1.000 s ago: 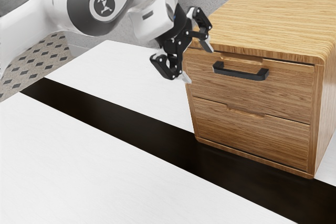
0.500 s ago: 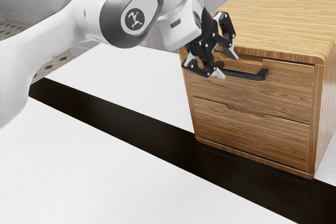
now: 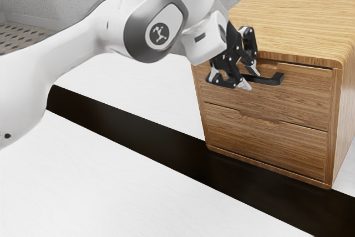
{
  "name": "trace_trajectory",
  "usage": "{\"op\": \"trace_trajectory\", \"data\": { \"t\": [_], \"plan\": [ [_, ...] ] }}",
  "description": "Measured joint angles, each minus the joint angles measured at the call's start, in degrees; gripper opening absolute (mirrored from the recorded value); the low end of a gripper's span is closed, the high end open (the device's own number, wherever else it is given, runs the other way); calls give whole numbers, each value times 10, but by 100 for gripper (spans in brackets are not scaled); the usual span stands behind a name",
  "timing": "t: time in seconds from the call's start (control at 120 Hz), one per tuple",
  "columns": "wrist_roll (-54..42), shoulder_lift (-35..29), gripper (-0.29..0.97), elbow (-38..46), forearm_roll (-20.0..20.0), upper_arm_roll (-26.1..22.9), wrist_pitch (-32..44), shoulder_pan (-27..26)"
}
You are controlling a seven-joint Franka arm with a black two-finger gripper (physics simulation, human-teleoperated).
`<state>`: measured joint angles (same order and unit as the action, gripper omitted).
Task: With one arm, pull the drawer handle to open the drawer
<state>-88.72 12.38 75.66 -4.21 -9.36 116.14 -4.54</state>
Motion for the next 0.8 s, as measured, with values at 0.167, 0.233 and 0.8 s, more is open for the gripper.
{"op": "trace_trajectory", "data": {
  "t": [0.167, 0.233, 0.8],
  "plan": [
    [3, -21, 4, 29, 1, 4, 3, -1],
    [4, -43, 2, 53, 2, 5, 3, 0],
    [12, -194, 0, 237, 1, 3, 38, -33]
  ]
}}
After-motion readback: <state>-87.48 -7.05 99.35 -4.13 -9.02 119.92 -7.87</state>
